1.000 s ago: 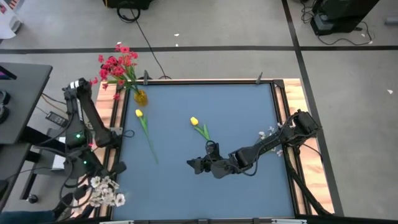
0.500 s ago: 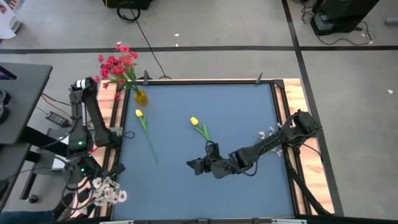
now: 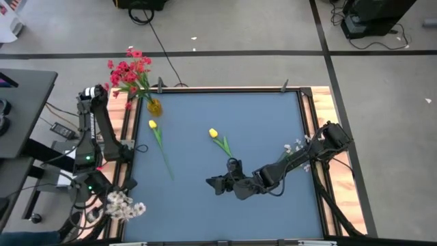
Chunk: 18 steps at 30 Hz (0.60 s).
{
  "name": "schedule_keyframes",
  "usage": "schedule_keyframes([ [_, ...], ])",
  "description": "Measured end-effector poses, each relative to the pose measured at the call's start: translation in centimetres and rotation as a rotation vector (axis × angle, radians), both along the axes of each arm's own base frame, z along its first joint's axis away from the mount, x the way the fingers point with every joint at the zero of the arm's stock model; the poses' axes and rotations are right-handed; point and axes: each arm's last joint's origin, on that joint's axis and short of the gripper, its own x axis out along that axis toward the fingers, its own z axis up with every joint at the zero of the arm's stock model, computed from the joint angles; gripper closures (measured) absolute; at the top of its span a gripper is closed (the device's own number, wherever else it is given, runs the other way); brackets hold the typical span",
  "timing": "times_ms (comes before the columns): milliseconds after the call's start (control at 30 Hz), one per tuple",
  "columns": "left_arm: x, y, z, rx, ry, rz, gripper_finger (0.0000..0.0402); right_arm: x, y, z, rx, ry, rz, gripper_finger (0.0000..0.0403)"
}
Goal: Sort flowers into vase by color
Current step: Put the top white flowers into the transparent vase
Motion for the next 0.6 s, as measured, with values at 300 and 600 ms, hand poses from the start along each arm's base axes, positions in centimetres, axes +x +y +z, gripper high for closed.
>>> schedule_keyframes([
  [300,0.0,-0.1,0.2,-0.059,0.036,0.027,0.0250,-0.2,0.3,0.1,-0.002,-0.011,-0.022,0.0187],
  [600,0.0,-0.1,3.2,-0.112,0.047,0.011,0.0212,0.8,0.2,2.0,-0.167,0.012,0.027,0.0187],
])
